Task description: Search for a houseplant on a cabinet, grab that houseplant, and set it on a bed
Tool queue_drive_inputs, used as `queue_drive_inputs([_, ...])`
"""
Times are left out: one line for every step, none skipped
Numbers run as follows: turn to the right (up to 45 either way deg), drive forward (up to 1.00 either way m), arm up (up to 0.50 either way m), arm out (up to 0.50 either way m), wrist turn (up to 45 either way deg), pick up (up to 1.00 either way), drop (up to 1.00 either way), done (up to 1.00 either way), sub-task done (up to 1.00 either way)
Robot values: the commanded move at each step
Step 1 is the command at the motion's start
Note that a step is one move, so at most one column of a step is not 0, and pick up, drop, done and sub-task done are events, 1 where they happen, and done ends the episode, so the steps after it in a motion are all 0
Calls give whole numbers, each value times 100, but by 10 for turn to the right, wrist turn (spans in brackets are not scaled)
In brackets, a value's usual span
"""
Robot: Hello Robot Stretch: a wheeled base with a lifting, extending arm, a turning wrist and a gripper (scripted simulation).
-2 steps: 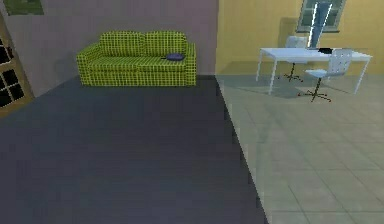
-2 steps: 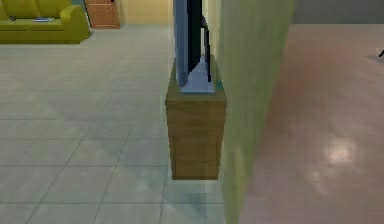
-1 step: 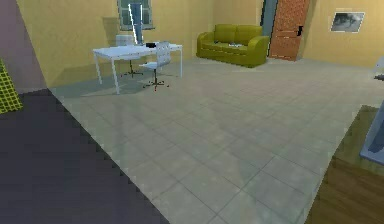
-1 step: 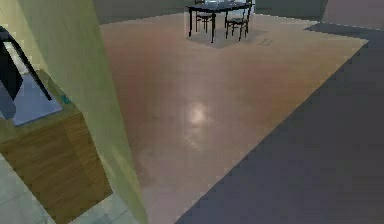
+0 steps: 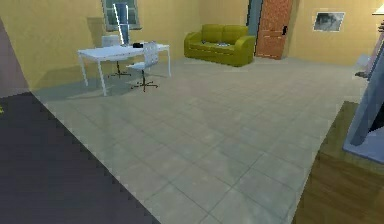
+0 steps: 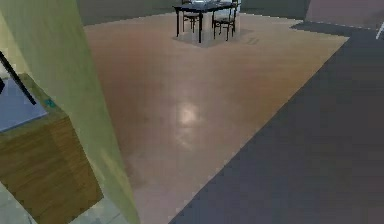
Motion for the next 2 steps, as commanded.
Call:
queue_drive_inputs([0,100,0,0,0,0,0,0,0])
queue_drive_inputs([180,0,0,0,0,0,0,0,0])
